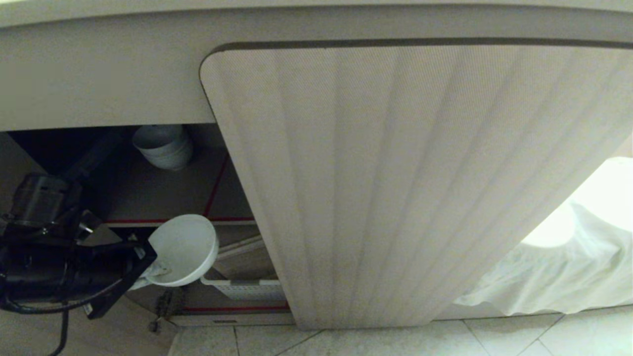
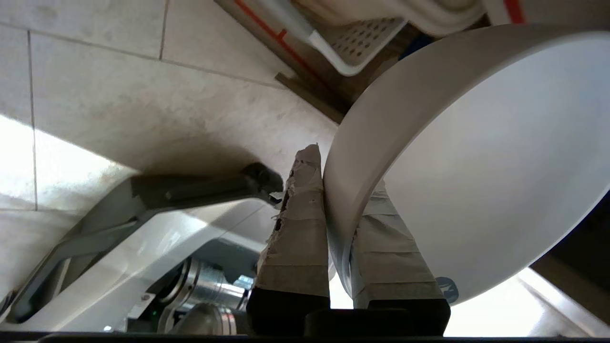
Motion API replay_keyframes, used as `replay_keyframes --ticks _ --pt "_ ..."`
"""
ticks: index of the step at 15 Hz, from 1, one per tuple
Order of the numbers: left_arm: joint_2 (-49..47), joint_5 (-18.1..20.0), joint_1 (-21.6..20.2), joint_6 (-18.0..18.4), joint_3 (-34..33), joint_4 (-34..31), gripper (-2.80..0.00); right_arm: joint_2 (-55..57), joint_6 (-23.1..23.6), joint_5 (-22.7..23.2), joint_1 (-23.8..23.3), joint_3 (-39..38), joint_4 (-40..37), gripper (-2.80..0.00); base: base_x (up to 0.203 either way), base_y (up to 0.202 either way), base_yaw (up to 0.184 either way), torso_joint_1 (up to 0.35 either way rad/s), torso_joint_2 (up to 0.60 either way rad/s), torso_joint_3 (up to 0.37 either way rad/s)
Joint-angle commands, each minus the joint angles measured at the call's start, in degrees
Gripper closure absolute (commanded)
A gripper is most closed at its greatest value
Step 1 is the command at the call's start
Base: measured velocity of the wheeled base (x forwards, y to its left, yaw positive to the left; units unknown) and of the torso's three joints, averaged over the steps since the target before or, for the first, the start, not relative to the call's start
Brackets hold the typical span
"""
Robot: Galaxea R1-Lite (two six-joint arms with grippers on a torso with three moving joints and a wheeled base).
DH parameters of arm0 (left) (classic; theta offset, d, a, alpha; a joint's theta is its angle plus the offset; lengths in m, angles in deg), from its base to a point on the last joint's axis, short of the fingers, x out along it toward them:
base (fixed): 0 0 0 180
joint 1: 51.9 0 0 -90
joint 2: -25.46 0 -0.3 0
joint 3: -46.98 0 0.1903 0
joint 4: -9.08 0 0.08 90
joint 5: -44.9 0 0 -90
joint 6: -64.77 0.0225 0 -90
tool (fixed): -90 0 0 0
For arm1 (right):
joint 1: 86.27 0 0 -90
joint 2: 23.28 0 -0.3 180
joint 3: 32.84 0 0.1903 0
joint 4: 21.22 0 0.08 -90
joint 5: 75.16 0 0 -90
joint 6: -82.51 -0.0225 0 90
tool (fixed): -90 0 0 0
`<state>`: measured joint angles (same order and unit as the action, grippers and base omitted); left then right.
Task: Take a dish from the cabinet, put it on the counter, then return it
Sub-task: Put it back into the cabinet
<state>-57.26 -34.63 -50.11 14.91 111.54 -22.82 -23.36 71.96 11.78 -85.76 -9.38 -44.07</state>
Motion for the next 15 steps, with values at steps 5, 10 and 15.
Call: replay_keyframes --ticks 5,10,15 --pt "-1.25 0.25 -1.26 -0.15 1.38 1.15 0.0 0.07 -0.08 -0.02 0.07 -0.01 0.02 0.0 0.0 0.0 0.0 0.0 0.0 0.0" --pt "-2.76 0.95 -1.26 -0.15 3.48 1.04 0.0 0.07 -0.08 -0.02 0.02 -0.01 0.02 0.0 0.0 0.0 0.0 0.0 0.0 0.0" --pt "-4.2 1.04 -1.09 0.02 5.22 0.73 0.0 0.07 -0.08 -0.02 0.02 -0.01 0.02 0.0 0.0 0.0 0.0 0.0 0.0 0.0"
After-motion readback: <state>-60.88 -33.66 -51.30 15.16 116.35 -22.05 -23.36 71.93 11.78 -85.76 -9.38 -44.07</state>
